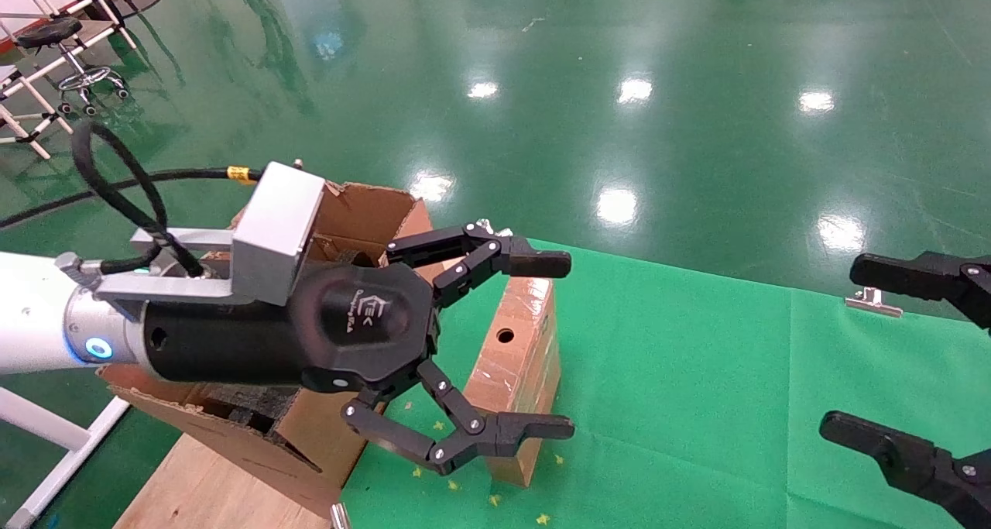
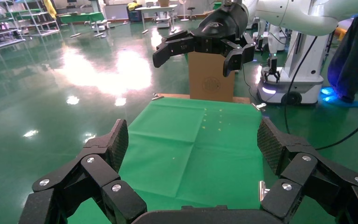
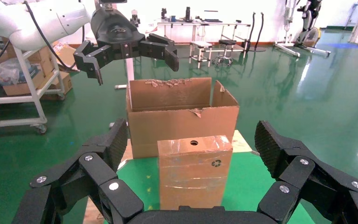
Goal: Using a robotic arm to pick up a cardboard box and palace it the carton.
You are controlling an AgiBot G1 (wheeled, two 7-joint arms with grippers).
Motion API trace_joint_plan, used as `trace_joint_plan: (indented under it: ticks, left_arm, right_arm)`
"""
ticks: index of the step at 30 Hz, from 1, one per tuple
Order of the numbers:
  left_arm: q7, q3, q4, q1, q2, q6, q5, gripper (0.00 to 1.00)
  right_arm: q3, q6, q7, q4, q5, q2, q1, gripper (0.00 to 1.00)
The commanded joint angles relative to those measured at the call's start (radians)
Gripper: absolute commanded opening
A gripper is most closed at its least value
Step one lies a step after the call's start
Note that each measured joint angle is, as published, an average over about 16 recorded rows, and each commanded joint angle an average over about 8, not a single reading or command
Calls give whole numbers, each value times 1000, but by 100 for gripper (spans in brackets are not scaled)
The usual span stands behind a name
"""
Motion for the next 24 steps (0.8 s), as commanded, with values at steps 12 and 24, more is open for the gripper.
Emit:
trace_joint_plan:
  ticks: [12, 24]
  left_arm:
    - [0, 0, 0, 0, 0, 0, 0, 100]
    - [-11, 8, 2, -10, -16, 6, 22, 100]
  right_arm:
    - [0, 0, 0, 0, 0, 0, 0, 65]
    - [0, 0, 0, 0, 0, 0, 0, 0]
